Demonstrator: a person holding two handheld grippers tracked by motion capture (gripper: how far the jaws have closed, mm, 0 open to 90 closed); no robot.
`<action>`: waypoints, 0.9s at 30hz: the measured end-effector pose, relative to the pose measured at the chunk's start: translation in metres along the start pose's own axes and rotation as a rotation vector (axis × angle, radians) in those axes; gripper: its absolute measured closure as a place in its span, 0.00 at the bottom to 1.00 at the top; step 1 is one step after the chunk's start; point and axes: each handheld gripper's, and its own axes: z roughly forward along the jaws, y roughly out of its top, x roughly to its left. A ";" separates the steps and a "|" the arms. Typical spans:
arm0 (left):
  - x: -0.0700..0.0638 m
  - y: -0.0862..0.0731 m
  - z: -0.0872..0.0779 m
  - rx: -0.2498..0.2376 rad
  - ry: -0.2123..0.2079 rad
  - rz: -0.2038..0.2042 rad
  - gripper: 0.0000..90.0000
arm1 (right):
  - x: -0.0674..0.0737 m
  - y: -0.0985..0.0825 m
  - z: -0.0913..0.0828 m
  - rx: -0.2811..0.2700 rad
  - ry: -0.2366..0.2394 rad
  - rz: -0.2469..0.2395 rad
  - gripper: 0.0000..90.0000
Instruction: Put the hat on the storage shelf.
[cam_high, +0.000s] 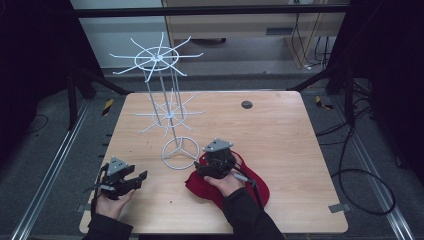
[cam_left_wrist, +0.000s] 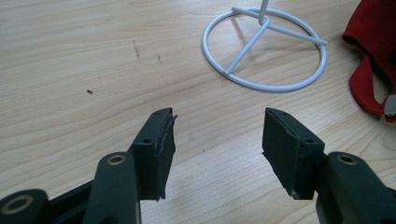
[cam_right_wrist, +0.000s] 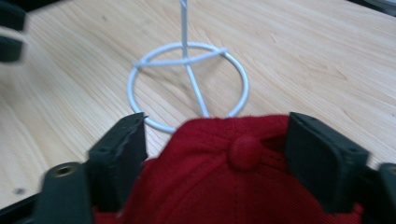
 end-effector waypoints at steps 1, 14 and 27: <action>0.000 0.000 -0.001 -0.004 0.000 0.001 0.49 | 0.001 -0.001 0.001 0.012 -0.005 -0.002 0.31; -0.001 0.000 0.001 0.008 -0.001 0.011 0.53 | -0.021 -0.014 -0.022 0.141 -0.023 0.028 0.97; -0.002 0.000 0.001 0.001 -0.001 0.009 0.54 | -0.039 -0.004 -0.083 -0.042 0.001 0.058 0.98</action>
